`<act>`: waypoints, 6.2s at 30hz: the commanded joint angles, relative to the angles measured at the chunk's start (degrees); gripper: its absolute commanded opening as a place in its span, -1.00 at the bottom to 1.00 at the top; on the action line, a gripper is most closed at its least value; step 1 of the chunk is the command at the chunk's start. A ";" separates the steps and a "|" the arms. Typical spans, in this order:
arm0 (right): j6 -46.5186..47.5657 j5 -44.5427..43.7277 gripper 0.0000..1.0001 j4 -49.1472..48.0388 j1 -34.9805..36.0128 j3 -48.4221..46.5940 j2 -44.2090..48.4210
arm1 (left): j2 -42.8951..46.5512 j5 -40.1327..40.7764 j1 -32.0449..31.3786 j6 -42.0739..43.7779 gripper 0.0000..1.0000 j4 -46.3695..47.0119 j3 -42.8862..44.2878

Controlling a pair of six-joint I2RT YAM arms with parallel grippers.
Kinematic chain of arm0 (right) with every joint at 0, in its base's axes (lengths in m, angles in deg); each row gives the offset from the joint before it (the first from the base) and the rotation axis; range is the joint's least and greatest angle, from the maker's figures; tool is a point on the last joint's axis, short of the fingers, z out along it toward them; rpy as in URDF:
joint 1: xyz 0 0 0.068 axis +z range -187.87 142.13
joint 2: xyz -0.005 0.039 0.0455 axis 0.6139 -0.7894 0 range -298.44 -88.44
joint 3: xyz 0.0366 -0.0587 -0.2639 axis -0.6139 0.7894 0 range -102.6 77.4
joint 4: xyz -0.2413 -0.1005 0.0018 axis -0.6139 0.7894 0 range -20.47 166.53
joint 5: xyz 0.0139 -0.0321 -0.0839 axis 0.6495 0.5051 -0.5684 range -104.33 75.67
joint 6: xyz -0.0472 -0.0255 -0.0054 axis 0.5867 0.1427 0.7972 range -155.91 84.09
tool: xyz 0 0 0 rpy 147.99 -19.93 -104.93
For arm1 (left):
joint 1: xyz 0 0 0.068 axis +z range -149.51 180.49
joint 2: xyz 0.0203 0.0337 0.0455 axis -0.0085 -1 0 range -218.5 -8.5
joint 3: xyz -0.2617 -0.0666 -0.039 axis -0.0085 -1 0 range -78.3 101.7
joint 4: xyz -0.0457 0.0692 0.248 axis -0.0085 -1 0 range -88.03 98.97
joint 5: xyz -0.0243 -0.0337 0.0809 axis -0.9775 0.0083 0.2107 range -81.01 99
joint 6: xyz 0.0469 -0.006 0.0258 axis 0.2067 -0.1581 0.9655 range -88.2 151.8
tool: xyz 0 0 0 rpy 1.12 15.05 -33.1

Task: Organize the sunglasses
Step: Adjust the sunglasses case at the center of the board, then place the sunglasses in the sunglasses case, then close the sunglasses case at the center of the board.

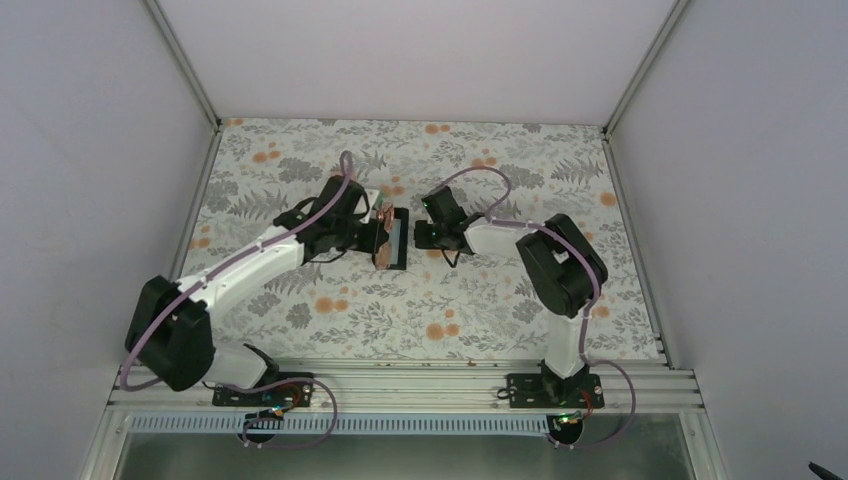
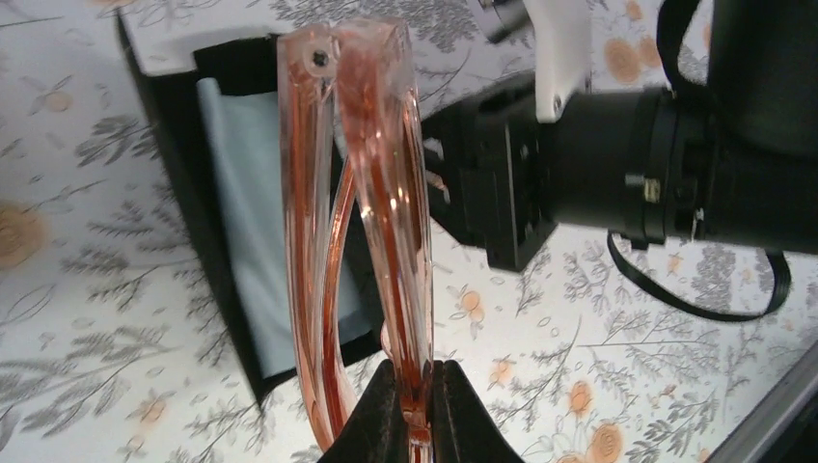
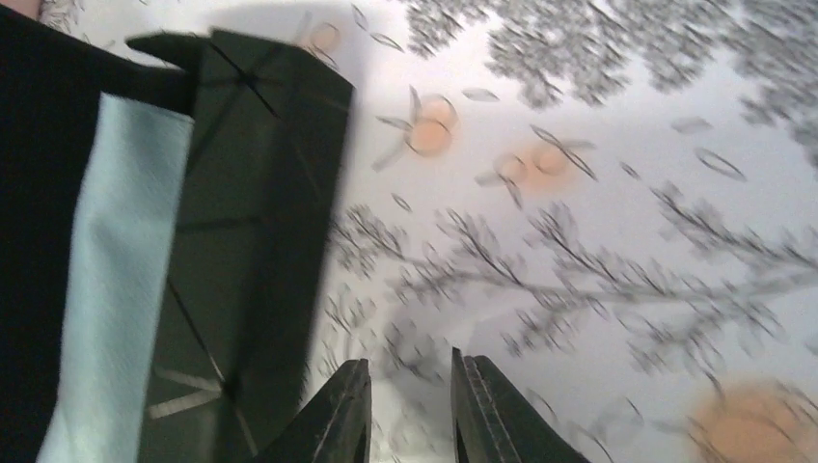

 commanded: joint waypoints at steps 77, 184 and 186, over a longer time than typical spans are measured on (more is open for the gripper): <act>-11.78 6.15 -0.53 -8.32 5.06 19.02 10.69 | -29.54 1.52 5.86 -3.52 -0.47 -11.69 22.67; -8.70 5.09 -0.50 -3.26 5.49 10.68 6.14 | -20.25 -4.24 5.19 -8.34 -0.47 6.21 3.89; -8.90 5.10 -0.50 -3.32 5.50 10.77 6.05 | -21.15 -4.87 5.19 -8.07 -0.47 6.76 3.70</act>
